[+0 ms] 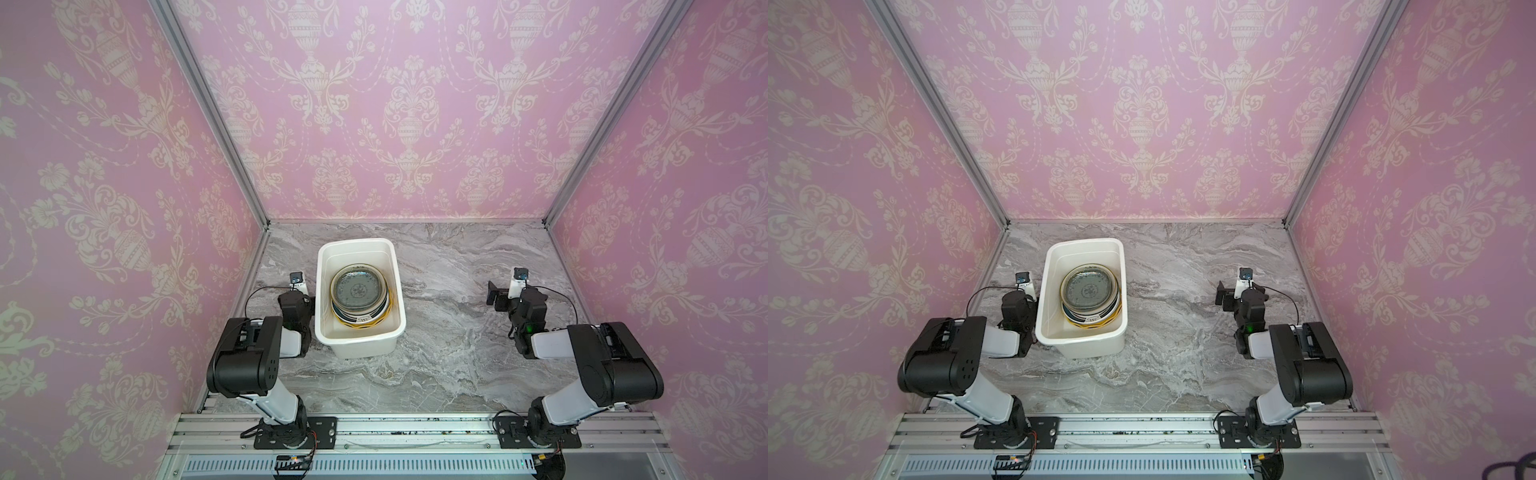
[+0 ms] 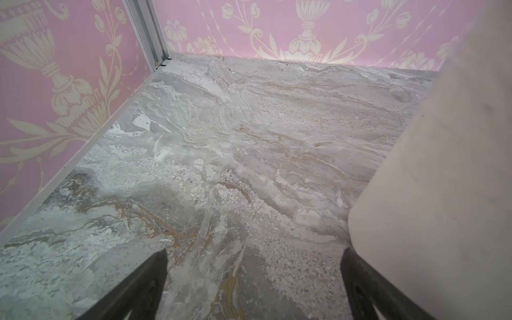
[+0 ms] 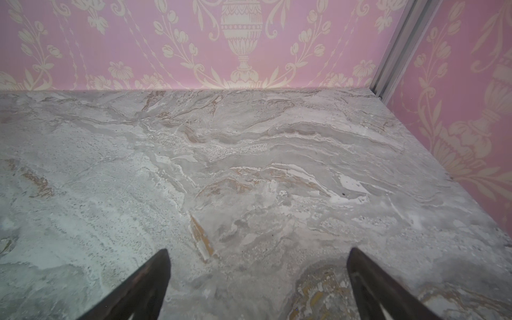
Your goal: Place the plates into the plastic bin on the countertop
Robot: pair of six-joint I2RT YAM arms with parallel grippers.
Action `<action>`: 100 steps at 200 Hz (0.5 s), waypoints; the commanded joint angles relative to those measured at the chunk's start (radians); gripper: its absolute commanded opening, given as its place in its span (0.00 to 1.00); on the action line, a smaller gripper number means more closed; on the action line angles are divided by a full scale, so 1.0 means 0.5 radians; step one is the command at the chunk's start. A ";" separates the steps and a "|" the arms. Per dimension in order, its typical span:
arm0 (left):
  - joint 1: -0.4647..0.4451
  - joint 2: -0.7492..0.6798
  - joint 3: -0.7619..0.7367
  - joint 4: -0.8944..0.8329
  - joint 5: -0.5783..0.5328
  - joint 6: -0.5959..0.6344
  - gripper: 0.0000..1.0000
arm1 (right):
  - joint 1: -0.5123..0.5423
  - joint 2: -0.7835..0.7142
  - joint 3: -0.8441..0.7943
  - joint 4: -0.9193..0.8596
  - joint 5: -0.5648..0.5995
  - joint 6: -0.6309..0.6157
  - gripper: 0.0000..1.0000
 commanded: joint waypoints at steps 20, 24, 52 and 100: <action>-0.058 0.013 -0.008 0.105 -0.056 0.095 0.99 | 0.013 -0.016 0.007 -0.028 0.019 0.032 1.00; -0.057 0.012 -0.007 0.108 -0.055 0.096 0.99 | 0.019 -0.012 0.007 -0.025 0.021 0.028 1.00; -0.060 0.012 -0.008 0.109 -0.053 0.096 0.99 | 0.034 -0.013 0.004 -0.018 0.016 0.011 1.00; -0.059 0.012 -0.006 0.110 -0.054 0.096 0.99 | -0.008 -0.010 0.037 -0.084 -0.085 0.031 1.00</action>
